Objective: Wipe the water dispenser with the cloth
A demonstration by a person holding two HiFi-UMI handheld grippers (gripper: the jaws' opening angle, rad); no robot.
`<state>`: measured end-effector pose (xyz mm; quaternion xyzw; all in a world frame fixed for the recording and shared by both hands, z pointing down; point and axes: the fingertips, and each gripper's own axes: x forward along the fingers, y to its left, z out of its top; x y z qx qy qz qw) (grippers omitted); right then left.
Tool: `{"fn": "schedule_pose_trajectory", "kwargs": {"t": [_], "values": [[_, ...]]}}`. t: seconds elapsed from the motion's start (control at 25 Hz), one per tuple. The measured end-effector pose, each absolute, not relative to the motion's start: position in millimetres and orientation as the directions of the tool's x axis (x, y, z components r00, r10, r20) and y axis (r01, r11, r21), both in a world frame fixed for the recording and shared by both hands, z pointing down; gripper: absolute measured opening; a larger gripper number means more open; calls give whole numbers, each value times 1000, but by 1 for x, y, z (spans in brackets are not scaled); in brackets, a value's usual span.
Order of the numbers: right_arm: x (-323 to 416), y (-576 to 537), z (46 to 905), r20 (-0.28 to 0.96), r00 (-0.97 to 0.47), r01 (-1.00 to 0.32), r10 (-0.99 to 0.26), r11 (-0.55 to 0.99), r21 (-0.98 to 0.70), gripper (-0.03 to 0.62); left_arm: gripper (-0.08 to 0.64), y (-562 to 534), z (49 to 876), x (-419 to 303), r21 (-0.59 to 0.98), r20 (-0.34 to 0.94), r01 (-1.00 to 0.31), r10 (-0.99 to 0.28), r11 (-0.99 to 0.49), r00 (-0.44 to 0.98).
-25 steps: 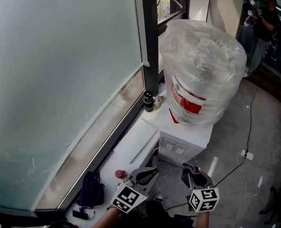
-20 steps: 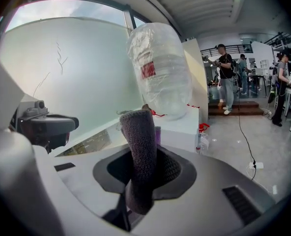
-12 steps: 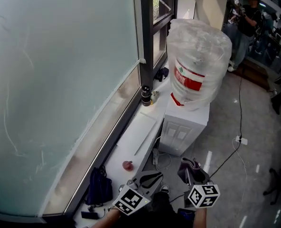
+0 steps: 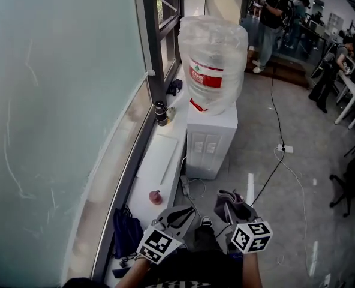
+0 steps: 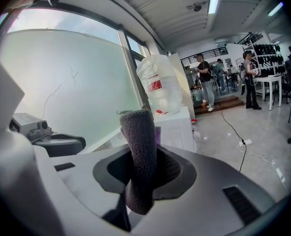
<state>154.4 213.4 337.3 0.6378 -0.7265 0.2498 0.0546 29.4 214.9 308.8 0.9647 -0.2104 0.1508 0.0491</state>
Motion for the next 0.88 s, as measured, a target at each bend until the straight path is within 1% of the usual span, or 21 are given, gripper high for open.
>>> {"fn": "schedule_pose_trajectory", "kwargs": {"t": [0.28, 0.48, 0.64, 0.88], "values": [[158, 249, 327, 366, -122, -957, -923, 13, -288, 101, 23, 243, 292, 33, 0, 269, -369, -356, -929, 895], [157, 267, 324, 352, -110, -958, -929, 6, -285, 101, 23, 259, 281, 37, -13, 238, -349, -341, -937, 909], [149, 280, 327, 354, -115, -959, -928, 10, -284, 101, 23, 273, 282, 34, -16, 241, -337, -331, -941, 912], [140, 283, 328, 370, -120, -972, -921, 33, -233, 101, 23, 281, 288, 26, -6, 253, -343, -333, -939, 908]]}}
